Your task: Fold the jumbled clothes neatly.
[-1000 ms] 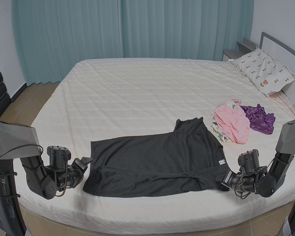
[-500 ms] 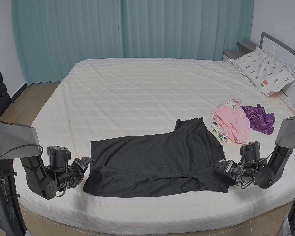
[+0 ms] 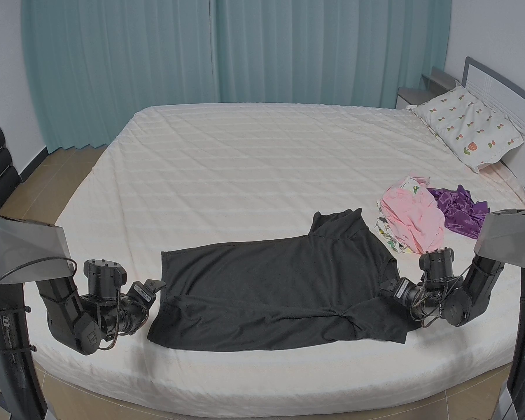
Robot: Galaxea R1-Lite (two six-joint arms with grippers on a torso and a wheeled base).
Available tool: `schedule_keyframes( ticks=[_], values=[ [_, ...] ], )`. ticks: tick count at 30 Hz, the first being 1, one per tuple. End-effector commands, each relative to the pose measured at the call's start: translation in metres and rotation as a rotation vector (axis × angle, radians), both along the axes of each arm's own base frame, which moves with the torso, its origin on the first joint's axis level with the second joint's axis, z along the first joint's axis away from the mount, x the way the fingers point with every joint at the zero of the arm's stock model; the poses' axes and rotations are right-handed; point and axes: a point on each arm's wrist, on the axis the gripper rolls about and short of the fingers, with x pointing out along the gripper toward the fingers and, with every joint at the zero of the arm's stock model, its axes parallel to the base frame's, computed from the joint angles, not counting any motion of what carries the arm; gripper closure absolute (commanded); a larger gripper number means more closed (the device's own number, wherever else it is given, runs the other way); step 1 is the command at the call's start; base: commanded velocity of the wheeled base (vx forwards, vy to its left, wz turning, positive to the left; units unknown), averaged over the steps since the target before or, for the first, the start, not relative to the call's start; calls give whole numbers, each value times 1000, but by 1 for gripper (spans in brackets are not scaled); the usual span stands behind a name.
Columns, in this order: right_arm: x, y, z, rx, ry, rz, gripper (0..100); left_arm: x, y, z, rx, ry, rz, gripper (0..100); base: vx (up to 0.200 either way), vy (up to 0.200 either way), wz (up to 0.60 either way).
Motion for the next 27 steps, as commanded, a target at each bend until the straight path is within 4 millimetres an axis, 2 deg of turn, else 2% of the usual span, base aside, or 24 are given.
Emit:
schedule_keyframes(
  ticks=[1, 8, 17, 27],
  values=[
    [4, -4, -1, 6, -4, -14, 100, 0, 0, -1, 0, 3, 1, 0, 0, 0, 0],
    [11, -13, 1, 14, -25, -40, 100, 0, 0, -1, 0, 3, 1, 0, 0, 0, 0],
    [25, -28, 10, 133, -67, -55, 100, 0, 0, -1, 0, 3, 1, 0, 0, 0, 0],
    [33, -32, 10, 181, -95, -52, 100, 0, 0, 0, 0, 1, 1, 0, 0, 0, 0]
  ],
)
